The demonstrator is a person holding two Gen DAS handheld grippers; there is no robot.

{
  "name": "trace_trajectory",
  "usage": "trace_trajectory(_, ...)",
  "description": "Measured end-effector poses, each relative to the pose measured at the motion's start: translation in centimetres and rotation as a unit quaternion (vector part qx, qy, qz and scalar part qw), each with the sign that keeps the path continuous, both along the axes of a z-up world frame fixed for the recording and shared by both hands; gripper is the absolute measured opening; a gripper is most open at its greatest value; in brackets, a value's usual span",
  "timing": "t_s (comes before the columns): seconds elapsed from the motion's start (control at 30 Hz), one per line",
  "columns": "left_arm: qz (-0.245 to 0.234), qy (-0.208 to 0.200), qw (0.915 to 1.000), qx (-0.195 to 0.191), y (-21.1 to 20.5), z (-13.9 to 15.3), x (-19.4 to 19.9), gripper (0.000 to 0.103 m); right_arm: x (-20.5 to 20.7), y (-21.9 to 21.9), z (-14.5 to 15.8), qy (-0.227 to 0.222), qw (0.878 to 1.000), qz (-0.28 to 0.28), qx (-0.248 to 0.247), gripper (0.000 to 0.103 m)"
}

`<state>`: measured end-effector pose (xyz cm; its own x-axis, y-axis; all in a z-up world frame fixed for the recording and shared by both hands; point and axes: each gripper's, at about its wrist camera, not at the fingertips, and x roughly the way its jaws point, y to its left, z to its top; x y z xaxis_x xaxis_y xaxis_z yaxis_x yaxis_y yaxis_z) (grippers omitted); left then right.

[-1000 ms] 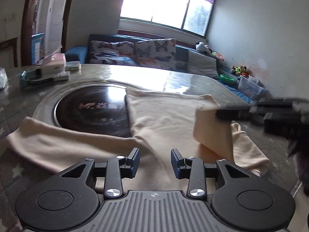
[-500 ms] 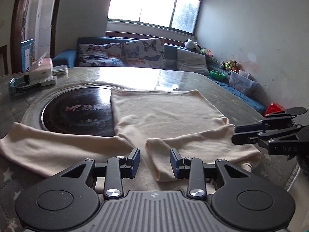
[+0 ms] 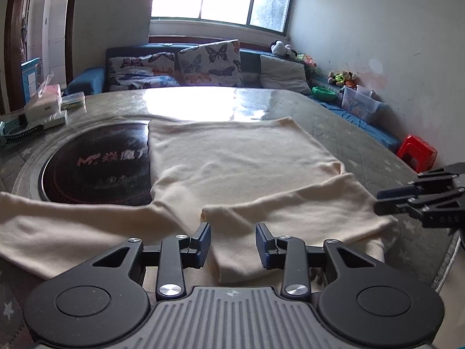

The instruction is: Fold clothes

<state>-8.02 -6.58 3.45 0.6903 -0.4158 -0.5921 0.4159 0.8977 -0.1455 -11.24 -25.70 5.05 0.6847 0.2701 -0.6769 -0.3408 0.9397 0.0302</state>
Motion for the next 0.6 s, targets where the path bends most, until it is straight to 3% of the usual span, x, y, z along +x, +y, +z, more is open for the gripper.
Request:
trace_trajectory(0.13,-0.009,0.001,1.0,-0.003,-1.1,0.1,0.7,0.036,2.7,-0.1,0.4,-0.023,1.0,-0.008,0.008,0.02)
trace_trajectory(0.3,-0.002,0.013,0.9999,0.005,-1.2,-0.9,1.9,0.034,5.1,-0.5,-1.3,-0.015,1.0,-0.025,0.002,0.02)
trace_trajectory(0.6,0.007,0.014,0.9998,-0.007,-0.2,-0.9,1.8,0.033,4.3,0.2,-0.9,-0.022,1.0,-0.01,-0.019,0.021)
